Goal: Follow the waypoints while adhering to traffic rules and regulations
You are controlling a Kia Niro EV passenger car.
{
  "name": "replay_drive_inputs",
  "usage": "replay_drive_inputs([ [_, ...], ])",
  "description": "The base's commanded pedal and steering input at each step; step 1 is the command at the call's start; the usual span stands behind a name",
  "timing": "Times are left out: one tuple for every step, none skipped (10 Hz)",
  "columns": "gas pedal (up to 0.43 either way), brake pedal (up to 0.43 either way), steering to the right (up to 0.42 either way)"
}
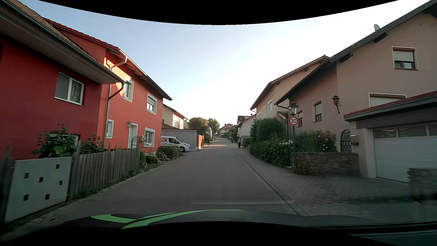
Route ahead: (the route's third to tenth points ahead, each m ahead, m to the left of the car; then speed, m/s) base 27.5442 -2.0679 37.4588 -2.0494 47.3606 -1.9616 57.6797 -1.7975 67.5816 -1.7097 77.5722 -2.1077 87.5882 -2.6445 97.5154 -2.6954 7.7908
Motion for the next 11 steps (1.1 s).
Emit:
replay_drive_inputs([
  [0.157,0.0,0.009],
  [0.157,0.0,0.009],
  [0.157,0.0,0.009],
  [0.138,0.0,0.009],
  [0.138,0.0,0.01],
  [0.138,0.0,0.01],
  [0.138,0.0,0.011],
  [0.138,0.0,0.011],
  [0.138,0.0,0.011],
  [0.138,0.0,0.01],
  [0.138,0.0,0.01],
])
